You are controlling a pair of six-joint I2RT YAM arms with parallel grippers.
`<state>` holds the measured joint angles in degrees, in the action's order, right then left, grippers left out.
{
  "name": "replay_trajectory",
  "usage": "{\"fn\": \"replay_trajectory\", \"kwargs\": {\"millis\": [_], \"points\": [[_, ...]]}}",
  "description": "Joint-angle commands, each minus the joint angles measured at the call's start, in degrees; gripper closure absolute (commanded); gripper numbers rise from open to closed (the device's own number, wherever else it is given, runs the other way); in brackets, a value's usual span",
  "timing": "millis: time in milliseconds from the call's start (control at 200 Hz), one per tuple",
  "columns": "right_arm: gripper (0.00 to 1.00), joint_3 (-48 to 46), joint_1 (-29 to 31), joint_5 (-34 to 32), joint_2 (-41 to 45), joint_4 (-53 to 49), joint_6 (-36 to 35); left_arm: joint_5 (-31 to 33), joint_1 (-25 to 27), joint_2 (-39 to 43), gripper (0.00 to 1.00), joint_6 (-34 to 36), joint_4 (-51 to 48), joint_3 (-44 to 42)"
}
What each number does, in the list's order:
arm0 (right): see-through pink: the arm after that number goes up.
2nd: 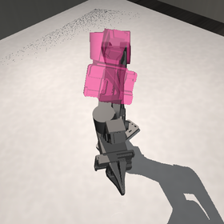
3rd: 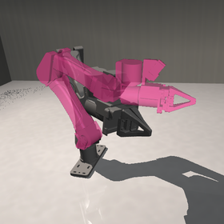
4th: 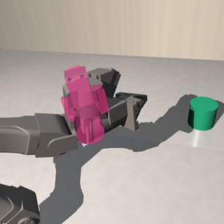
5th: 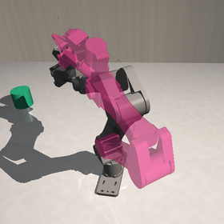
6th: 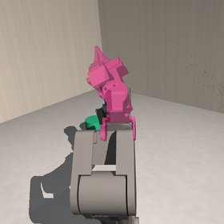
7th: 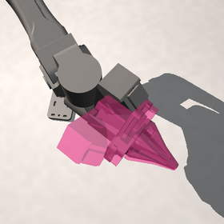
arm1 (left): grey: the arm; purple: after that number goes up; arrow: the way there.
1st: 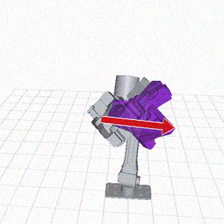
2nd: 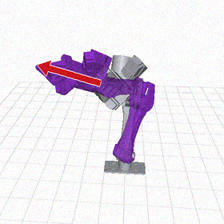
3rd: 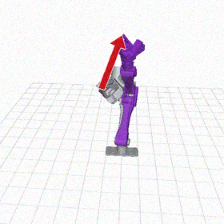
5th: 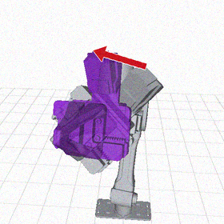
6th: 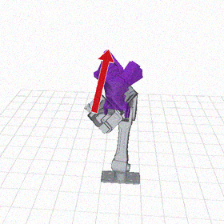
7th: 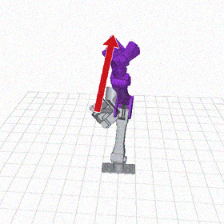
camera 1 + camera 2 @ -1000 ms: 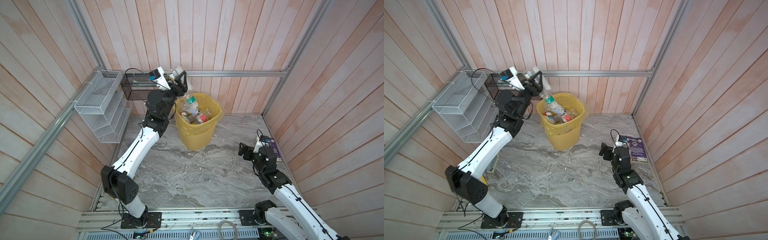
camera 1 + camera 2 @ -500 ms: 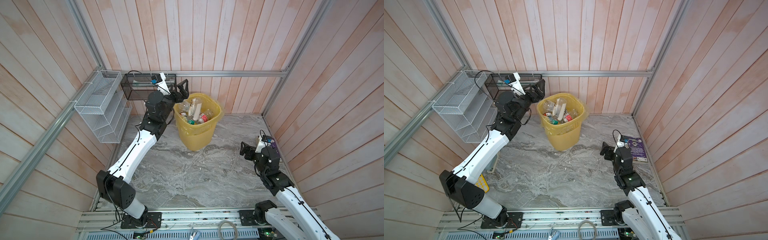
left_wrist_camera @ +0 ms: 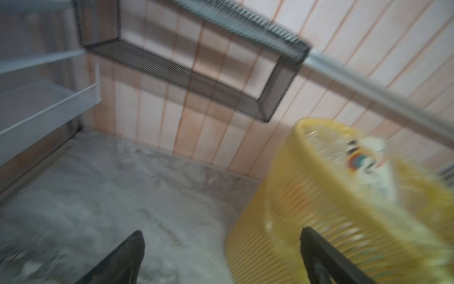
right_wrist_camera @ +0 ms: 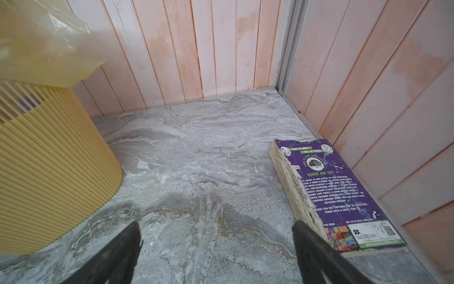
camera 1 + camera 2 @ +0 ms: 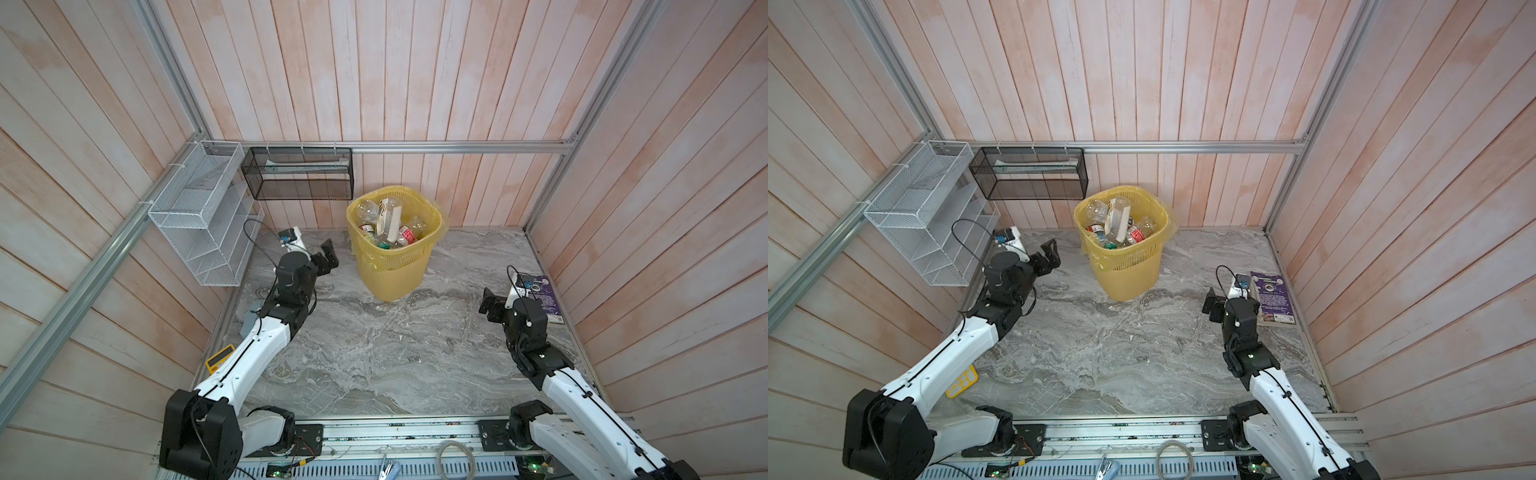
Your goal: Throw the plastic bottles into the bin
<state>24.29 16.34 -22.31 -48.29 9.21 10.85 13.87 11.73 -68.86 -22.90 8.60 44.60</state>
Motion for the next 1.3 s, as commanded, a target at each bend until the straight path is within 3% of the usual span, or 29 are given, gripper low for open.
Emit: {"fn": "replay_trajectory", "kwargs": {"millis": [0,170,340,465,795,970,1010,1260,1295], "points": [[0.03,-3.7,-0.4,-3.1,-4.2,15.0,-6.4,6.4,-2.6,3.8,0.0,0.9,-0.4,-6.6],[0.05,-7.2,-0.6,-1.7,-14.5,35.1,-11.5,12.4,-2.8,6.2,0.0,5.0,7.5,-16.1],[0.06,-7.4,-3.6,2.9,-26.9,50.9,-15.0,14.5,-3.0,3.1,0.0,9.3,11.8,-18.4],[0.07,-3.5,-6.0,7.6,-31.1,49.7,-17.2,15.3,-3.0,-0.1,0.0,11.5,15.2,-19.0],[0.1,-2.8,-10.3,16.5,-30.0,45.7,-15.6,15.6,-3.5,-5.7,0.0,15.4,27.0,-22.3],[0.12,-9.6,-11.1,14.2,-31.4,52.5,-11.4,15.8,-3.6,-6.8,0.0,15.3,28.3,-22.1],[0.13,-8.2,-11.4,14.3,-30.6,48.5,-10.6,15.8,-3.7,-6.5,0.0,15.2,28.2,-22.1],[0.16,-8.8,-11.9,13.7,-38.5,59.3,-11.1,16.1,-4.0,-5.2,0.0,16.3,31.3,-24.2],[0.16,-8.3,-13.1,15.1,-37.6,56.6,-9.9,16.1,-4.0,-5.3,0.0,16.4,32.3,-24.7]]}}
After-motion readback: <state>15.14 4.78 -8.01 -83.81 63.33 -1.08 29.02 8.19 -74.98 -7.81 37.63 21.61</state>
